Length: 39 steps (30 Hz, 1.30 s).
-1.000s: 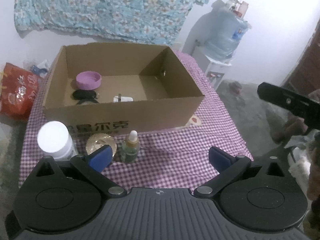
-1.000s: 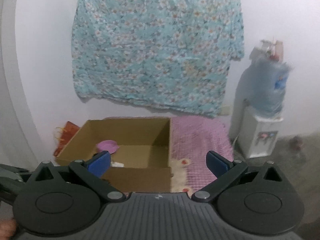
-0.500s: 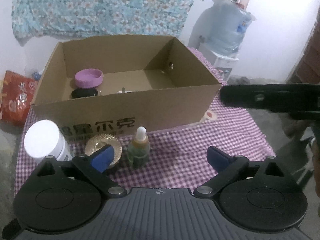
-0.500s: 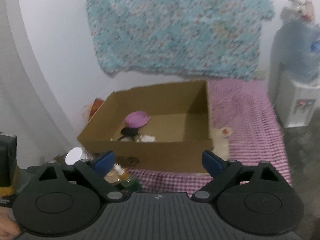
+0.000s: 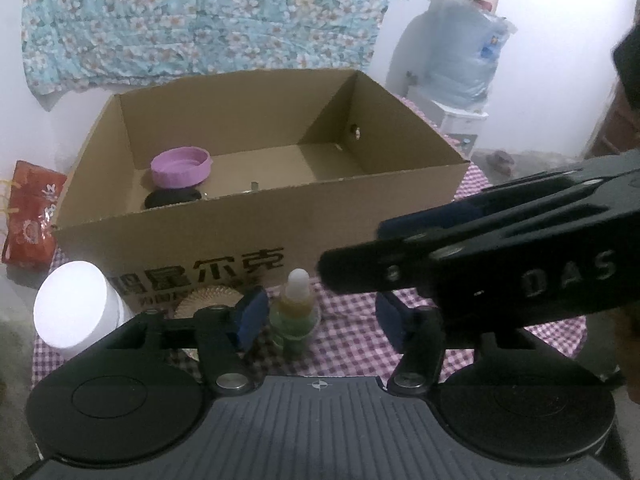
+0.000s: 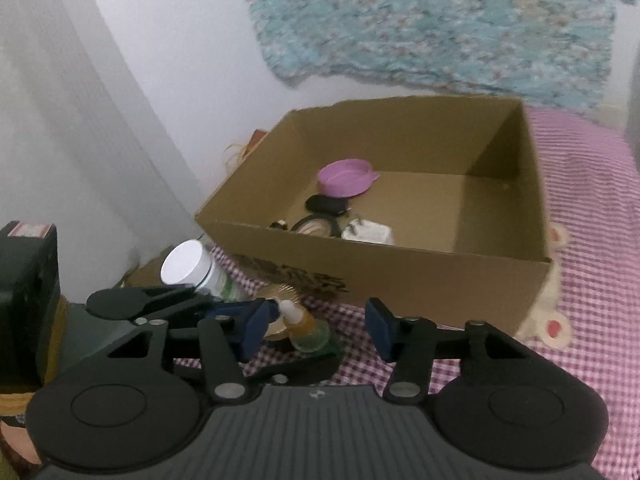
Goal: Organize rigid objects
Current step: 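Grasp the green dropper bottle by its cap with the right gripper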
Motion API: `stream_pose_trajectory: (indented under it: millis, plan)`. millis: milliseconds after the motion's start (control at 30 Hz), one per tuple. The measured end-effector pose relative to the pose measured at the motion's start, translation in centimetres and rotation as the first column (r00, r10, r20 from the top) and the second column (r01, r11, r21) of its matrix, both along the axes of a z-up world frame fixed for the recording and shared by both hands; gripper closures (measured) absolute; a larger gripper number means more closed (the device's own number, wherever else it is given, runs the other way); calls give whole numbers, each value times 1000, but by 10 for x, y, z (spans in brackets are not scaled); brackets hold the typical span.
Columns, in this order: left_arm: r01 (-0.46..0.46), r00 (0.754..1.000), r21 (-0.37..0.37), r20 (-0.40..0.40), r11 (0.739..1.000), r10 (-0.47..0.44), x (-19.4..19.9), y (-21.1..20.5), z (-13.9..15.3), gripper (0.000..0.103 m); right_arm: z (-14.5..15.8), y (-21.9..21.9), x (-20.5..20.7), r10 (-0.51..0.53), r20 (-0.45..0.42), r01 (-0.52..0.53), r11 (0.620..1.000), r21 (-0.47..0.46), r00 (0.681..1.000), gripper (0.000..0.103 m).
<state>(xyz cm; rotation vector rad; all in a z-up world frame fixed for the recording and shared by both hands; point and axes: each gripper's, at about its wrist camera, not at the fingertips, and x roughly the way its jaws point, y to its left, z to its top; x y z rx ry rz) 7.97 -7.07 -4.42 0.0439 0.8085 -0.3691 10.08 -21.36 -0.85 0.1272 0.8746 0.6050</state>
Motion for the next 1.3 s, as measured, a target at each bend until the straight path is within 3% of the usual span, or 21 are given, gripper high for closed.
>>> stream_pose_trajectory:
  millis: [200,400,933,1067,1300]
  plan:
    - [1,1000,13,-1,1000,-1,2,1,-5,57,-11,14,16,67,-38,-67,998,-6,997,71]
    - [1,1000,5,-10,1000,-1,2,1,-7,61,-15,23,20,111,-34,-112,993,-23,993,86]
    - [25,999,92,-33,995,-22,10,-18,-20,61,-21,-11,27,51,-98,-44,997,65,994,90]
    - [8,999,107,-36,994,-5,14,-18,-22,69,-23,-16,30,40,-112,-30,995,93,993,90]
    - [0,999,74,-35,997,3,11,-15,-17,72,-22,-13,29,47,-103,-36,994,106,994,90]
